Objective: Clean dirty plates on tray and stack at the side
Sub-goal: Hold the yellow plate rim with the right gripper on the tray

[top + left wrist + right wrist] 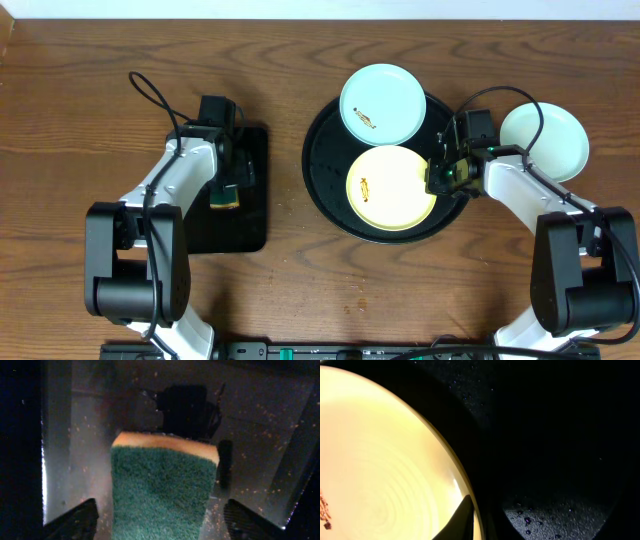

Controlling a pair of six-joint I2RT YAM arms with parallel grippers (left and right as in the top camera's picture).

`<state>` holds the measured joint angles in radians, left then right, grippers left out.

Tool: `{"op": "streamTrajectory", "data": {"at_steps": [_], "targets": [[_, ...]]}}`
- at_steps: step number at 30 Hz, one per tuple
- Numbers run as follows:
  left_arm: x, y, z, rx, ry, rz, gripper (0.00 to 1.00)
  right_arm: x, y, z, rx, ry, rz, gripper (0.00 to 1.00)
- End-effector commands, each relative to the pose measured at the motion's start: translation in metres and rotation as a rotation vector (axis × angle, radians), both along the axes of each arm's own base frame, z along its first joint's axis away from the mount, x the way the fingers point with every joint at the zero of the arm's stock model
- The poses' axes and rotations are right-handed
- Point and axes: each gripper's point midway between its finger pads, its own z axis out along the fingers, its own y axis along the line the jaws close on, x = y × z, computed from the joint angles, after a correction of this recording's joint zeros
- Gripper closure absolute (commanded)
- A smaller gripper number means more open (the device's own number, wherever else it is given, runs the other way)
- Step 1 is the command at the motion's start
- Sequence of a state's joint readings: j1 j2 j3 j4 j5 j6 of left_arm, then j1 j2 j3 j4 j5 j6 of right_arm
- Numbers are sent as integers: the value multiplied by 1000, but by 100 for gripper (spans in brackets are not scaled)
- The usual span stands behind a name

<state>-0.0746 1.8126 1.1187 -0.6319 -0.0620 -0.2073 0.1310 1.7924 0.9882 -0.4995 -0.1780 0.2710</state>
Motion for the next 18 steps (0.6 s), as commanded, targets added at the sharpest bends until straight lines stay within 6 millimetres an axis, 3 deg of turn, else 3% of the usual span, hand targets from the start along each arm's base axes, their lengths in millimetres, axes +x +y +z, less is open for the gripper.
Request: {"op": "streamTrajectory", "data": {"at_steps": [1,3,4,6,7,8,9,11,13,18], "targets": [[-6,0,-6,-7,22,-4,30,-8,-28,-16,-94,44,-54,92],[-7,0,-9,-7,16,-4,33,-8,-28,-16,-94,44,-54,91],[-6,0,-11,-7,7,-5,42,-8,-28,-16,-94,44,-54,91],[-3,2,-12,6,-6,-3,81,-8,-28,-16,-94,44,-54,91],[-3,3,-12,9,-9,-2,88,-8,-28,-16,-94,44,-54,91],[-2,3,-11,9,-11,-2,89,-8,-28,-16,-94,43,-54,91],[-2,3,-11,9,-13,-2,85,-8,-28,-16,-94,43,-54,91],[-2,3,-11,9,-12,-2,38,-8,-28,-16,-94,43,-54,91],[-7,3,-12,10,8,-2,30,-8,-28,-16,-94,43,-54,91],[-31,4,-15,13,107,-2,30,-8,-28,-16,-94,43,-54,90]]}}
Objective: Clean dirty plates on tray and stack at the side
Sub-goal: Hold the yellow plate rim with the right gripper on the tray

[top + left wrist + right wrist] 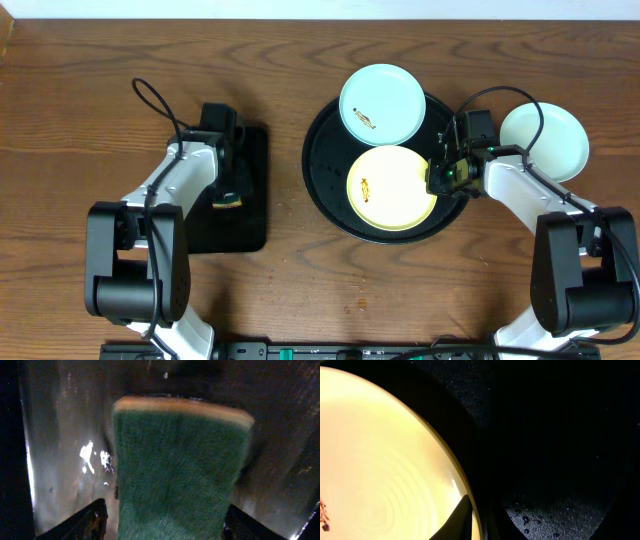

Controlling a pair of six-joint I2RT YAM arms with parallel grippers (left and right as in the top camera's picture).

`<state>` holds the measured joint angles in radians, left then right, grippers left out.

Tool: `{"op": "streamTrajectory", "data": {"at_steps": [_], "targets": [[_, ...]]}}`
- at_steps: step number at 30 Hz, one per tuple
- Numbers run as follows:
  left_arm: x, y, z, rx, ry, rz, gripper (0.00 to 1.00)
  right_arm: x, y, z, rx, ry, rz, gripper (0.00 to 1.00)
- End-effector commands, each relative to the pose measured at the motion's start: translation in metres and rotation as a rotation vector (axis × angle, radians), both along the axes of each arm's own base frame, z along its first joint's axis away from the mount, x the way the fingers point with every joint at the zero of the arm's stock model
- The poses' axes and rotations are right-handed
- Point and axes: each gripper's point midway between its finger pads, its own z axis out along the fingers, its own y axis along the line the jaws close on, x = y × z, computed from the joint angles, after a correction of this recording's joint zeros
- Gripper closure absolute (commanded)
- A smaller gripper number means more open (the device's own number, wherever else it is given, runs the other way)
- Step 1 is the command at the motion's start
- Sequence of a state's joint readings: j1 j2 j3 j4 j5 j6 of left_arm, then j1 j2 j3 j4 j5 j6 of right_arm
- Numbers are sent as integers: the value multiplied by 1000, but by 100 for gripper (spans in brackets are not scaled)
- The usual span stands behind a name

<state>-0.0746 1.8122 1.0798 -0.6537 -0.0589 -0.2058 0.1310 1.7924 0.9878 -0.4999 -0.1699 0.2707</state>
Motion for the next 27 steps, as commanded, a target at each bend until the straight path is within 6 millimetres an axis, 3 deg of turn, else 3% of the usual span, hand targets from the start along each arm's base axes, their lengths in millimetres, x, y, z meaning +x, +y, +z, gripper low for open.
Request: {"op": "streamTrajectory", "data": {"at_steps": [1,3,4,6,7,8,9,10,11,19,26,27], "targets": [[-16,3,-5,8,65,-1,33,-8,-26,-16,-86,44,-52,90],[-20,3,-6,7,78,-1,38,-8,-26,-16,-86,44,-53,89],[-21,3,-8,8,76,-1,47,-8,-26,-16,-86,44,-52,89],[-21,3,-12,7,67,-2,76,-8,-26,-16,-86,44,-52,89],[-20,3,-13,7,62,-2,78,-8,-26,-16,-86,44,-52,89],[-20,3,-14,7,59,-2,77,-8,-26,-16,-86,44,-52,89],[-19,3,-14,6,56,-2,64,-8,-26,-16,-86,44,-52,88],[-18,3,-13,7,50,-2,39,-8,-26,-16,-86,44,-52,88],[-15,3,-13,9,38,-1,25,-8,-26,-16,-86,44,-52,88],[27,0,1,-2,-113,0,23,-8,-26,-16,-86,44,-52,87],[31,0,-6,-5,-150,0,22,-8,-26,-16,-84,43,-53,86],[31,0,-7,-5,-152,0,29,-8,-25,-16,-81,43,-52,86]]}}
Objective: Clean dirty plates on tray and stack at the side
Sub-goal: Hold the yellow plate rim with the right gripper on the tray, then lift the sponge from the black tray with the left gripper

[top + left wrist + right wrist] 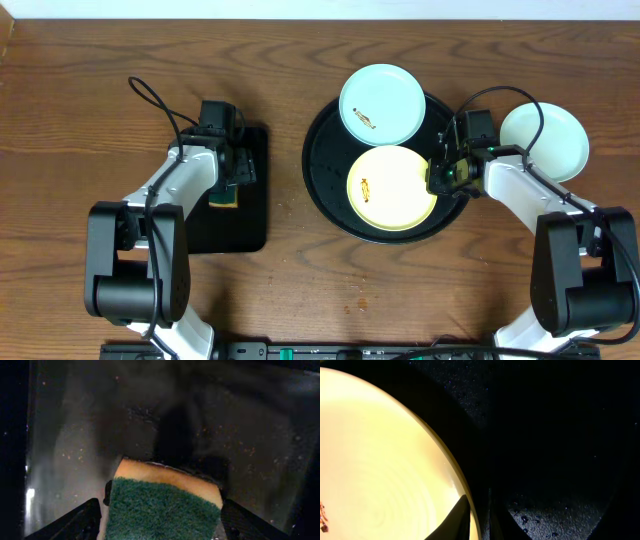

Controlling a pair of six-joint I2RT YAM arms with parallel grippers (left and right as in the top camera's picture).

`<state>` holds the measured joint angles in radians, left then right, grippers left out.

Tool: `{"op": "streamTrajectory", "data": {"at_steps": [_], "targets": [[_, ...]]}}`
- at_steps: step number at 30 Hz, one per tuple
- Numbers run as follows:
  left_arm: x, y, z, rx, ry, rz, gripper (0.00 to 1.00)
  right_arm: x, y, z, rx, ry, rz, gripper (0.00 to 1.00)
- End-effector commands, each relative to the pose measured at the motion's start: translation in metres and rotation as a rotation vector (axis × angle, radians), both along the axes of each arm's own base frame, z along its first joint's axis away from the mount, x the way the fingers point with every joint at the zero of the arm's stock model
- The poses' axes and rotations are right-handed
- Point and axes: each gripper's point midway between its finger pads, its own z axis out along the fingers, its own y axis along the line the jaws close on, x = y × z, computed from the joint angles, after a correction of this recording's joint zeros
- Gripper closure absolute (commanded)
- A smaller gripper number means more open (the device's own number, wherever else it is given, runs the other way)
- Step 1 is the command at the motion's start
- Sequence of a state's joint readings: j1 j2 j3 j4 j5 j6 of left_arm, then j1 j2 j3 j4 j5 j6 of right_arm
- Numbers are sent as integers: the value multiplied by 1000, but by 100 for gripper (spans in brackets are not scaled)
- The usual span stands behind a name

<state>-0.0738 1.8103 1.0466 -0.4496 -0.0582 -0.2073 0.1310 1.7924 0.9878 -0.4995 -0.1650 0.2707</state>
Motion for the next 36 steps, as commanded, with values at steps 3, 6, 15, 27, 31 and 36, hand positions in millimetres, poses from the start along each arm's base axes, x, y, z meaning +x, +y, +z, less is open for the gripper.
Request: {"op": "streamTrajectory", "data": {"at_steps": [3,6,15,27,31,36], "targets": [[-6,3,-9,9,17,-2,56,-8,-20,-15,-50,42,-44,85],[-3,3,-9,12,8,-1,68,-8,-20,-15,-50,42,-44,85],[-20,13,-11,52,71,59,28,-8,-20,-15,-52,45,-44,86],[-18,13,-12,52,58,76,75,-8,-21,-15,-56,45,-45,95],[-9,13,2,50,23,73,79,-9,-21,-15,-60,42,-29,94],[-5,12,42,40,-56,75,93,-9,-21,-15,-60,44,-27,88]]}}
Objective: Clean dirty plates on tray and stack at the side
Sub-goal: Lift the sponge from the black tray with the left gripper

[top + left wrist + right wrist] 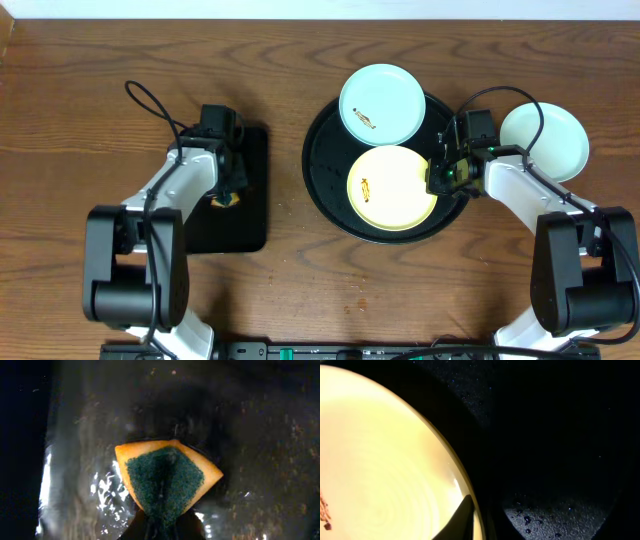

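Observation:
Two dirty plates sit on the round black tray (322,170): a light blue plate (390,95) at the back and a yellow plate (400,195) at the front, each with a brown smear. The yellow plate (380,460) has its right rim clamped by my right gripper (441,176), which is shut on it (479,521). A green-and-yellow sponge (167,480) is pinched and folded between the fingers of my left gripper (162,527), just over the black mat (245,225). From overhead only a bit of the sponge (222,201) shows under the left gripper (226,188).
A clean pale green plate (545,140) lies on the wooden table (300,290) right of the tray. The mat (250,435) looks wet and speckled. The right arm reaches across between the tray and the pale plate.
My left gripper was open with a finger on each side of the flat sponge. It is now shut on the sponge, which is squeezed into a fold. The right gripper and plates have not moved.
My left gripper stood open over the sponge lying flat on the mat, then nearer with the sponge filling the view, then astride its near end, and now it pinches the sponge. My right gripper held the yellow plate's rim the whole time.

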Controlling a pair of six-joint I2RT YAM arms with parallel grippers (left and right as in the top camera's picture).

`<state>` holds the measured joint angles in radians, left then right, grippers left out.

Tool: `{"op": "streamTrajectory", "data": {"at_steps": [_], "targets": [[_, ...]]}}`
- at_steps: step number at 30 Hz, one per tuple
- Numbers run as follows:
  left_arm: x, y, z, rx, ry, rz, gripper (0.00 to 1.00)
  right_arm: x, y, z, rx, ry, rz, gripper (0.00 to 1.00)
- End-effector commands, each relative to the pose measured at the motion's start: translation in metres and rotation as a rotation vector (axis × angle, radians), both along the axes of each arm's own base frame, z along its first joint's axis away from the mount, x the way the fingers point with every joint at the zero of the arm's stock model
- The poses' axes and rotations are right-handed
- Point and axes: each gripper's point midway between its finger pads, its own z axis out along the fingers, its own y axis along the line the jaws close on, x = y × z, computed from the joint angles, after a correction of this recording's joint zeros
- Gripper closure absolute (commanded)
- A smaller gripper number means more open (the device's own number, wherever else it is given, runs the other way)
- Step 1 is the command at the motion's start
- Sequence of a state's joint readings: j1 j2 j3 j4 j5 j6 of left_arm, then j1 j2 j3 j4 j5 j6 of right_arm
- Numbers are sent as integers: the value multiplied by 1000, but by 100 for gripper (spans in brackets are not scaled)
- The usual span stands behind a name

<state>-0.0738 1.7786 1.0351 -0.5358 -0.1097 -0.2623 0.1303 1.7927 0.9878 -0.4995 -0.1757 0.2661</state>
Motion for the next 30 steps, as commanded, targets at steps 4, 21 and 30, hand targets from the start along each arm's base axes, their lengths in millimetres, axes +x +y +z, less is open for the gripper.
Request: {"op": "streamTrajectory", "data": {"at_steps": [4,21,30], "targets": [[15,2,81,-5,-216,9,93,-9,-23,-16,-70,45,-33,76],[7,2,124,-11,-320,1,92,-10,-22,-16,-69,49,-33,45],[8,2,124,-11,-321,2,92,-10,-21,-16,-59,50,-30,64]]}}
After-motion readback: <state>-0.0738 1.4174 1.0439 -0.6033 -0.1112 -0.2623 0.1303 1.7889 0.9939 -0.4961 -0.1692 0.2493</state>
